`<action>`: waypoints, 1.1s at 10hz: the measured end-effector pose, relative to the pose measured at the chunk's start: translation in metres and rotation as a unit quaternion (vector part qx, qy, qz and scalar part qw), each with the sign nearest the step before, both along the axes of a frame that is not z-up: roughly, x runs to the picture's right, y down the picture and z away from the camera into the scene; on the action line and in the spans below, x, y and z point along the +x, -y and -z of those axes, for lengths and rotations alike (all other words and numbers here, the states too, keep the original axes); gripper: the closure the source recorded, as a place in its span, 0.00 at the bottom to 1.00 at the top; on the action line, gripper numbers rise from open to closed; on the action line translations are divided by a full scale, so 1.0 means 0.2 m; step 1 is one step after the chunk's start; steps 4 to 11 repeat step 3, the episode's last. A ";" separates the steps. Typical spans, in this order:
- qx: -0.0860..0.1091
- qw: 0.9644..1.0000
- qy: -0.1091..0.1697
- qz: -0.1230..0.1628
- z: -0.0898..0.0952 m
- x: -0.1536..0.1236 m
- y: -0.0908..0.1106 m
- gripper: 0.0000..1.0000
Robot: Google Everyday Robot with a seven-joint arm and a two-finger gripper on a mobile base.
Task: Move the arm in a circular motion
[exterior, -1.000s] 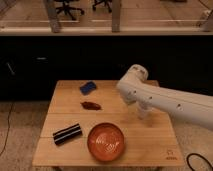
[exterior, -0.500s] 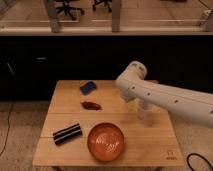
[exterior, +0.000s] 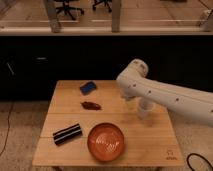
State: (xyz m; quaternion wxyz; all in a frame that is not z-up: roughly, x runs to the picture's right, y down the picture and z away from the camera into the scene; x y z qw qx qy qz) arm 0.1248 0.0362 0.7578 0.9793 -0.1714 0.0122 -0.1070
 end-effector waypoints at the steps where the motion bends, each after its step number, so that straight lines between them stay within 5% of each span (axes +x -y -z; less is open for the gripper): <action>1: -0.001 1.000 0.000 0.001 0.01 0.00 0.00 0.20; 11: -0.002 1.000 -0.004 -0.005 0.01 -0.01 0.00 0.20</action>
